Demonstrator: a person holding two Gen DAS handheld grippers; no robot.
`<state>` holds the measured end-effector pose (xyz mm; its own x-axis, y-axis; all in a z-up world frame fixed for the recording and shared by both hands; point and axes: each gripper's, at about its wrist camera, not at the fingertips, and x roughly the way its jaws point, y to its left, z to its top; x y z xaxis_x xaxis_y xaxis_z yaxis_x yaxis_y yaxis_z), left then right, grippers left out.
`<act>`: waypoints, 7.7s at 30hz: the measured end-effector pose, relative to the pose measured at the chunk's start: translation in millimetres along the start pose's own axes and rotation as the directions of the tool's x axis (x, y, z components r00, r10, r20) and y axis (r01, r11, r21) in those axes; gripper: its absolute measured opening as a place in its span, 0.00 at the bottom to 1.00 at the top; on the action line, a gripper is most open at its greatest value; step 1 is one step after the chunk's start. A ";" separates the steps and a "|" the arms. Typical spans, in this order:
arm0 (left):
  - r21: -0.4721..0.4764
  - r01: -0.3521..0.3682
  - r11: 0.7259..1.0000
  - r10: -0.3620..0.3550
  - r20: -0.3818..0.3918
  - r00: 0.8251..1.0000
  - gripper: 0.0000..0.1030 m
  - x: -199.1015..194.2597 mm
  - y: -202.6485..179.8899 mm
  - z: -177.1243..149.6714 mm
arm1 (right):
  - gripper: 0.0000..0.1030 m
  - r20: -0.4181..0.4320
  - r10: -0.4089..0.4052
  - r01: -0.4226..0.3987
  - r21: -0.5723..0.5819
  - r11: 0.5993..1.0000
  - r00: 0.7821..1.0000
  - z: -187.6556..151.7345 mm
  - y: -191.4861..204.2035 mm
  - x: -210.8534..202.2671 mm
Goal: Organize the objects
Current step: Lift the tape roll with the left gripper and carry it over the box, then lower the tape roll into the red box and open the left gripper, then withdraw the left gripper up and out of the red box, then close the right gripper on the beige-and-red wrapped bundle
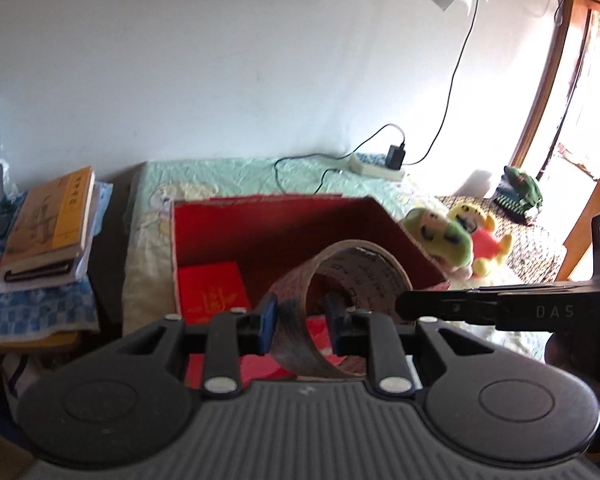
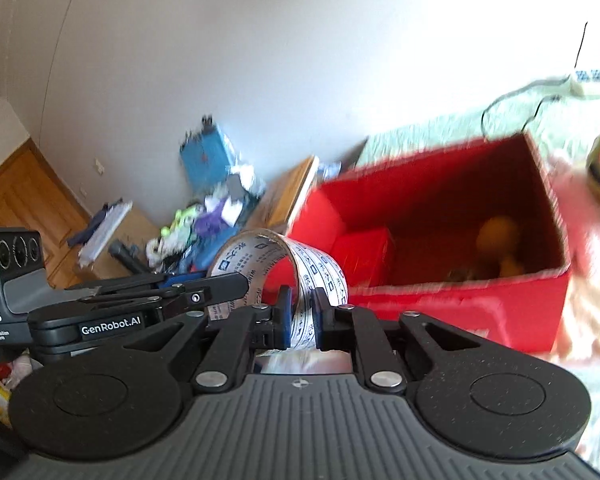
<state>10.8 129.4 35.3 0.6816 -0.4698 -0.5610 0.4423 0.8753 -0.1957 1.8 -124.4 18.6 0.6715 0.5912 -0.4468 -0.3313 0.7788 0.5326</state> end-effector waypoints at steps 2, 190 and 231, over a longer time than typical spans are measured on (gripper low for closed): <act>0.007 0.010 1.000 -0.011 0.018 1.000 0.21 7.6 -3.6 8.8 | 0.11 0.028 -0.020 0.020 0.000 1.000 0.999 7.1 -3.9 0.8; 0.212 -0.318 0.924 0.349 -0.129 0.928 0.91 95.6 -50.0 23.3 | 0.28 0.168 -0.112 0.096 0.101 0.990 0.979 -1.0 -54.0 33.7; 0.117 -0.226 0.967 0.255 -0.428 0.867 0.92 129.4 -36.4 -45.9 | 0.36 -0.089 -0.128 0.146 0.243 0.959 0.988 -44.4 -72.4 47.9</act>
<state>56.2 42.0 -67.1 0.4546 -0.1353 -0.8804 0.3419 0.9392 0.0322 28.5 -143.3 -73.3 0.6463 0.5034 -0.5735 -0.0590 0.7823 0.6202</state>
